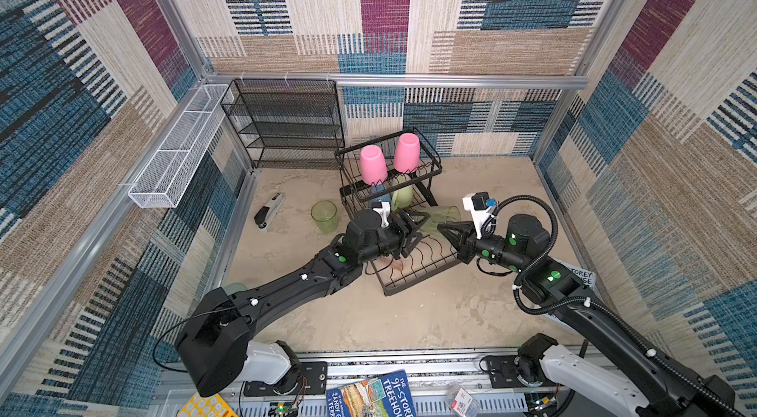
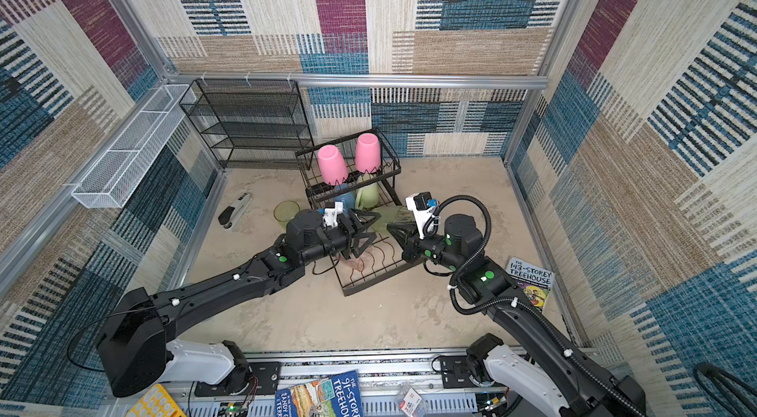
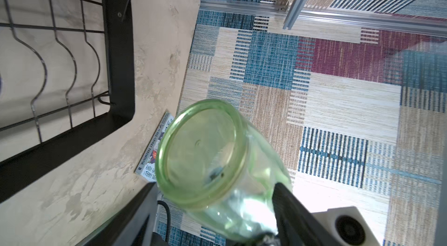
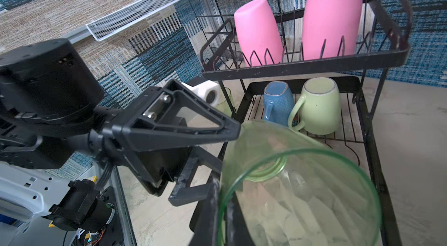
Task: Load cups into a dish rack
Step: Pick up the cup from the dish rack, then place the cup upside down at the dish rack.
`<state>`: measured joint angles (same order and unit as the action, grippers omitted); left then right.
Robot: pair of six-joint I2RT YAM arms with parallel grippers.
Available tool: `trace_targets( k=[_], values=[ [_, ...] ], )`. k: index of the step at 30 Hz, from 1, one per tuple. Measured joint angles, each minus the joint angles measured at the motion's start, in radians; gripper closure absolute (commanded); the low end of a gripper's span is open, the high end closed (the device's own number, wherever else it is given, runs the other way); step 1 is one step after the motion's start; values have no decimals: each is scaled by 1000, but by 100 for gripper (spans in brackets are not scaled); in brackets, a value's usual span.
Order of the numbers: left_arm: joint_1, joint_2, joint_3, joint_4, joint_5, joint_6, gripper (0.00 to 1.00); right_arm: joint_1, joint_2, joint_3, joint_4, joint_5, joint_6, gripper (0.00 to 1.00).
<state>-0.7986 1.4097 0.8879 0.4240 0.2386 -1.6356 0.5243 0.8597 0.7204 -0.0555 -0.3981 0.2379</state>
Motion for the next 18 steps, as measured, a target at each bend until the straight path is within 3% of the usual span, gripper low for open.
trace_targets(
  k=[10, 18],
  values=[
    [-3, 148, 72, 201, -28, -175, 19, -3, -20, -42, 111, 16, 20, 100],
    [-7, 209, 144, 247, -49, -215, 22, -3, -20, -47, 181, -28, 23, 100]
  ],
)
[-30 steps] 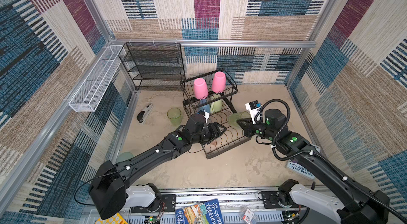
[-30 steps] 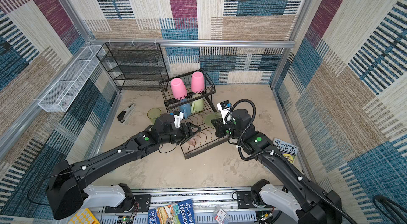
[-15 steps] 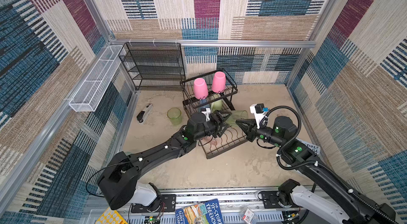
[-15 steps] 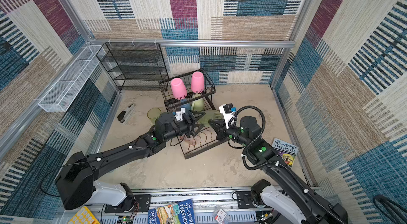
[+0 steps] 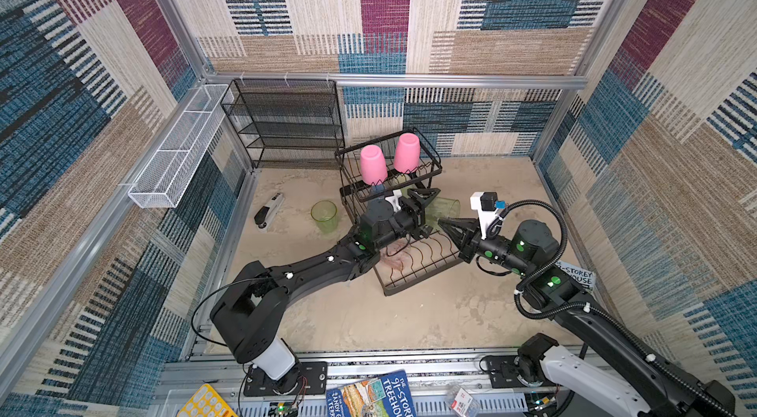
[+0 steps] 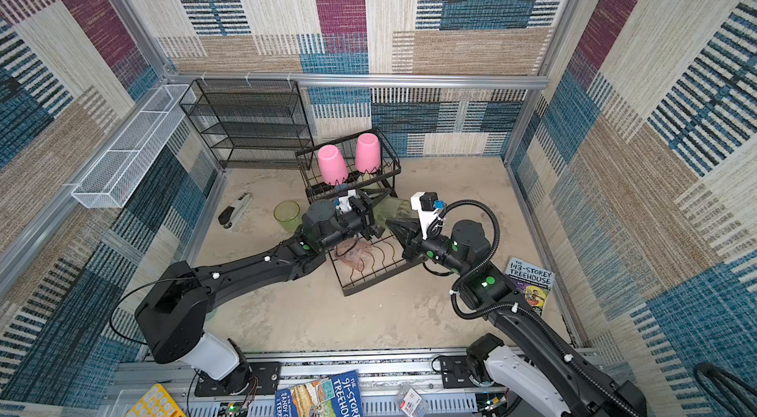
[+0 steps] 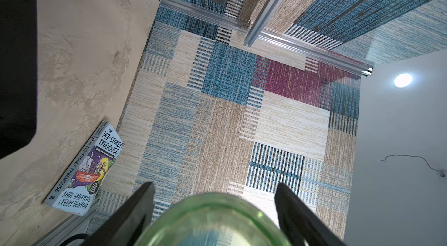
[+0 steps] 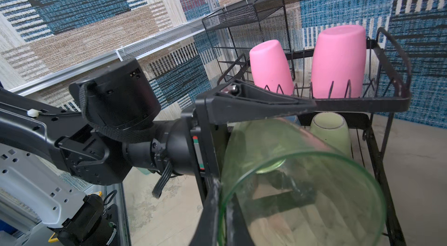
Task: Load cups into a dish rack
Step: Place the cup upside down at the dish rack.
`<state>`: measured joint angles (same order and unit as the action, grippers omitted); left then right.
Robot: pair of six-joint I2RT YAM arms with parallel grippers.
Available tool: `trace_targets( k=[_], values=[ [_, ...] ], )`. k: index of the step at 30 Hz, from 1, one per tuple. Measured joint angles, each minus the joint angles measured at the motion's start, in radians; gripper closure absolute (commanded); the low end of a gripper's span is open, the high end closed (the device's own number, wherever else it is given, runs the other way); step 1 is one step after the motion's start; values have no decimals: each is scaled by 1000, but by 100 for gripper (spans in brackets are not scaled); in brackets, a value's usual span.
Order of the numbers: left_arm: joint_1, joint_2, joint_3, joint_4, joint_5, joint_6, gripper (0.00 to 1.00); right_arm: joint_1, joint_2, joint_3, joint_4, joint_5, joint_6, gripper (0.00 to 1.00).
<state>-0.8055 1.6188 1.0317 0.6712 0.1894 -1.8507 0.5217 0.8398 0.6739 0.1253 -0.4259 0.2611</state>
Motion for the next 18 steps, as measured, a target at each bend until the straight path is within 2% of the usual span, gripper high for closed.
trace_targets(
  k=[8, 11, 13, 17, 18],
  values=[
    [-5, 26, 13, 35, -11, -6, 43, 0, -5, 0, -4, 27, -2, 100],
    [-5, 24, 13, 32, -15, 4, 46, 0, -8, 0, -11, 27, -5, 99],
    [-6, 23, 13, 27, -25, 18, 48, 0, -8, 3, -21, 29, -5, 82],
    [-6, 23, 13, 27, -30, 72, 53, 3, -8, 21, -39, 26, 5, 59],
    [-6, 23, 14, 27, -32, 85, 55, 3, -6, 25, -43, 26, 11, 57]
  ],
)
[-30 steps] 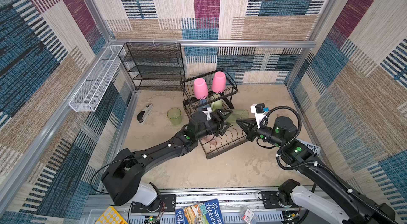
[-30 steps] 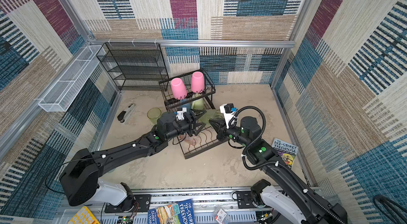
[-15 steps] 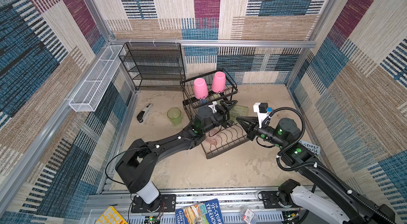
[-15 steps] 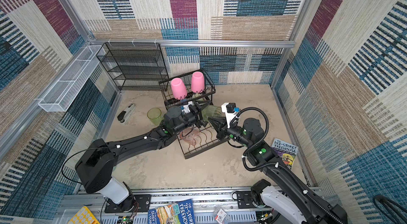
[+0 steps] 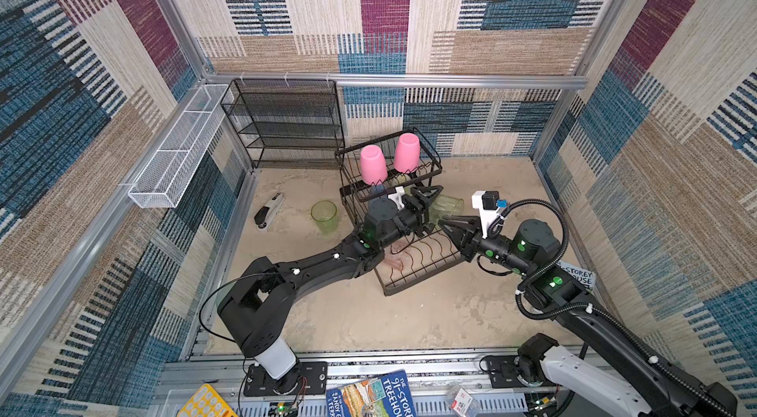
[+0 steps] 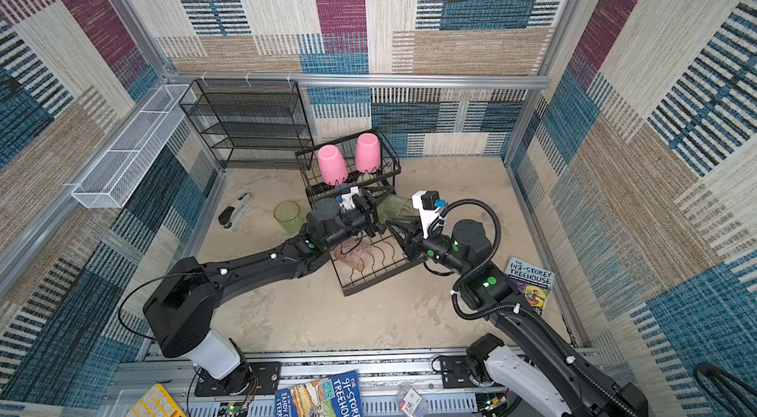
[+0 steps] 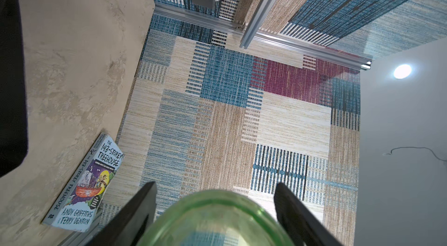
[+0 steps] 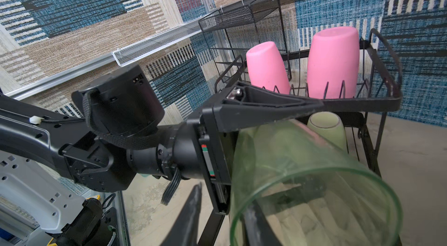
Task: Load cups into a dish rack
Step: Place the cup upside down at the dish rack.
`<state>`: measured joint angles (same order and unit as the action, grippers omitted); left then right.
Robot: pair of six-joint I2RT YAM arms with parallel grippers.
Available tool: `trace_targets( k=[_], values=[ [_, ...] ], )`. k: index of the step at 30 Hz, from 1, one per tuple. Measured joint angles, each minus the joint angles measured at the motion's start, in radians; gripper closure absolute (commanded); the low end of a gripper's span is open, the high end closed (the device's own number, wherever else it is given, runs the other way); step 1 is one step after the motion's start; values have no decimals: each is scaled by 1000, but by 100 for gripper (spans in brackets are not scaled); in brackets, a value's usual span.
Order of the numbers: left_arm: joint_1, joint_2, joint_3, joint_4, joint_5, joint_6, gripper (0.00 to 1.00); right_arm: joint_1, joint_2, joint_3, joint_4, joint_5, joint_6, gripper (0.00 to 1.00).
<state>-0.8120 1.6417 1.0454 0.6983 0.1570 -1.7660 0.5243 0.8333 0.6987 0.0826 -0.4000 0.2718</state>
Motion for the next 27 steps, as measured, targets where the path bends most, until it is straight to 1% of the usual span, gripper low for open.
trace_targets(
  k=[2, 4, 8, 12, 17, 21, 24, 27],
  values=[
    [0, 0, 0, -2, -6, 38, 56, 0, 3, 7, -14, 11, 1, 48],
    [0, 0, 0, -8, -21, 74, 57, 0, 3, 13, -38, 34, 12, 43],
    [0, -19, 3, -55, -41, 179, 58, 0, 4, 34, -101, 109, 42, 39],
    [0, -51, 19, -109, -91, 324, 58, 0, 24, 61, -177, 209, 90, 40],
    [-3, -53, 31, -203, -158, 518, 58, 2, 74, 115, -278, 314, 148, 42],
    [-29, -32, 42, -239, -166, 650, 58, -25, 91, 139, -342, 441, 185, 42],
    [-47, -1, 53, -242, -172, 751, 58, -63, 92, 146, -390, 463, 203, 42],
    [-66, 42, 73, -261, -217, 861, 58, -117, 97, 157, -403, 459, 217, 43]
  ],
)
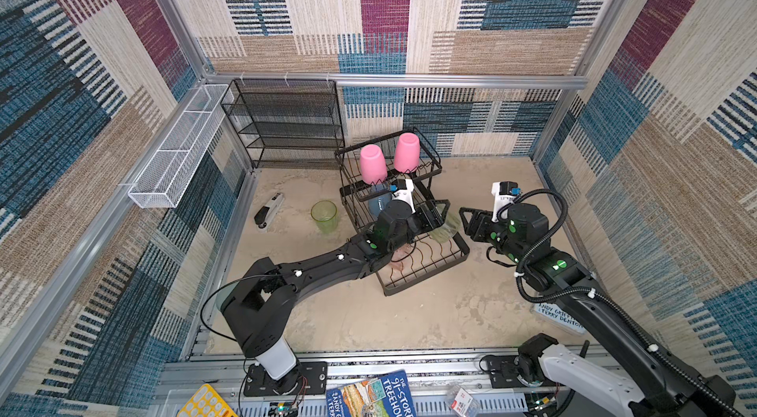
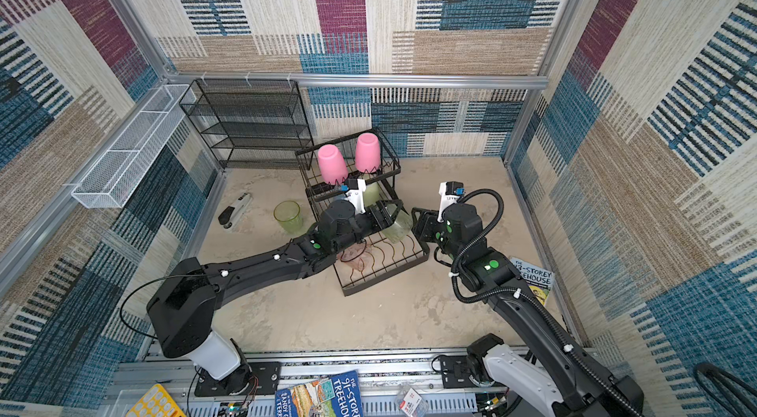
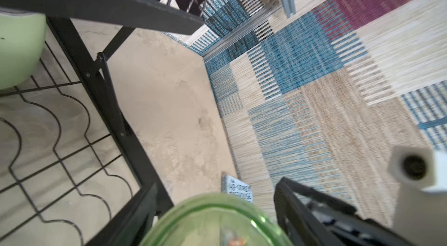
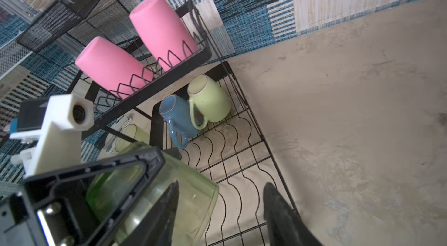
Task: Load cups into a dish rack
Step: Place the cup upside down at the dish rack.
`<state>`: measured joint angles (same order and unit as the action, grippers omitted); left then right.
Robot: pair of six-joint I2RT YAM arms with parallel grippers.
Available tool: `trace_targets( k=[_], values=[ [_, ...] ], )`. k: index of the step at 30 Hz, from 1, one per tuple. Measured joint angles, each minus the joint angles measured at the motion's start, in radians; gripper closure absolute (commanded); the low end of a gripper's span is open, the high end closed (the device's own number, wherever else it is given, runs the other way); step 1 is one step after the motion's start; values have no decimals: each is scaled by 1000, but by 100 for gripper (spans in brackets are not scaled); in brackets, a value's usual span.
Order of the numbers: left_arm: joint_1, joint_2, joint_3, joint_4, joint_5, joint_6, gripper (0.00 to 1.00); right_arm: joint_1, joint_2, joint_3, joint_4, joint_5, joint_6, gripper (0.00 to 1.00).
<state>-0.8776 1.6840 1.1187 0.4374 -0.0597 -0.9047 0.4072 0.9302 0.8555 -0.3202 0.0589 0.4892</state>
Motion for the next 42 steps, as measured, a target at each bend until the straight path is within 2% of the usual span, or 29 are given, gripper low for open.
trace_targets(
  k=[4, 10, 16, 28, 32, 37, 42],
  values=[
    [-52, 69, 38, -7, -60, 177, 58, -66, 14, 18, -13, -18, 3, 43],
    [-105, 187, 69, 5, -174, 416, 58, -110, 21, 29, -13, -46, -9, 42],
    [-108, 269, 76, 56, -274, 555, 58, -140, 26, 2, 26, -68, -19, 42],
    [-109, 372, 95, 117, -358, 639, 55, -146, -6, -107, 152, -79, -51, 41],
    [-116, 397, 104, 144, -377, 644, 47, -146, -21, -130, 176, -78, -61, 38],
    [-129, 417, 113, 151, -388, 651, 32, -146, -45, -149, 196, -74, -72, 31],
    [-146, 418, 114, 152, -406, 672, 21, -146, -61, -150, 202, -74, -79, 24]
  ],
)
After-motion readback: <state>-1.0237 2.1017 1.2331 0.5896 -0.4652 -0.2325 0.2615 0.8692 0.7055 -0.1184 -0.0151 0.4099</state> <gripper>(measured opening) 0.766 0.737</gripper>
